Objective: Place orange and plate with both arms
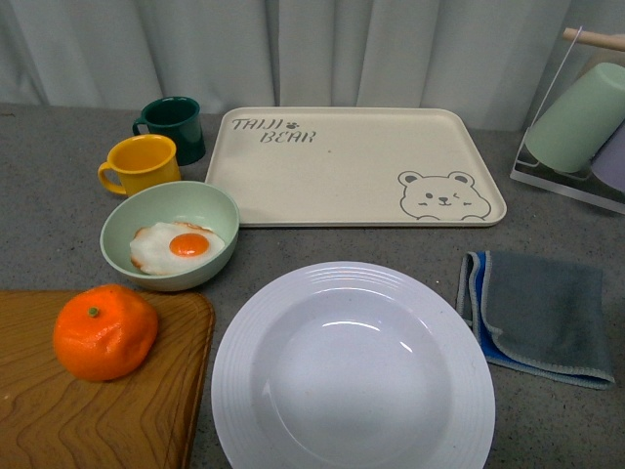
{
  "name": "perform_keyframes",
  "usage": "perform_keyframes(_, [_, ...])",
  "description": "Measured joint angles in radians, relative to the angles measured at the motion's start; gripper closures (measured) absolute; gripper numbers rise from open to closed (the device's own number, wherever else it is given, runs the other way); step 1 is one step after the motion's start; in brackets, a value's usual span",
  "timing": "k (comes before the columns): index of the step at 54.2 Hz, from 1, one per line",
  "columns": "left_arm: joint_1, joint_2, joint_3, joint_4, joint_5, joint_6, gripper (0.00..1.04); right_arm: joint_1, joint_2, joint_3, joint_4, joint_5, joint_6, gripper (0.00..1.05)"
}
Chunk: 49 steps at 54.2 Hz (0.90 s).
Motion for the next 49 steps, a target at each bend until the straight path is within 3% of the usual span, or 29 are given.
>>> perform_keyframes(49, [0.000, 0.000, 0.000, 0.000, 0.000, 0.000, 0.07, 0.000, 0.000, 0.000, 0.000, 0.000, 0.000, 0.09])
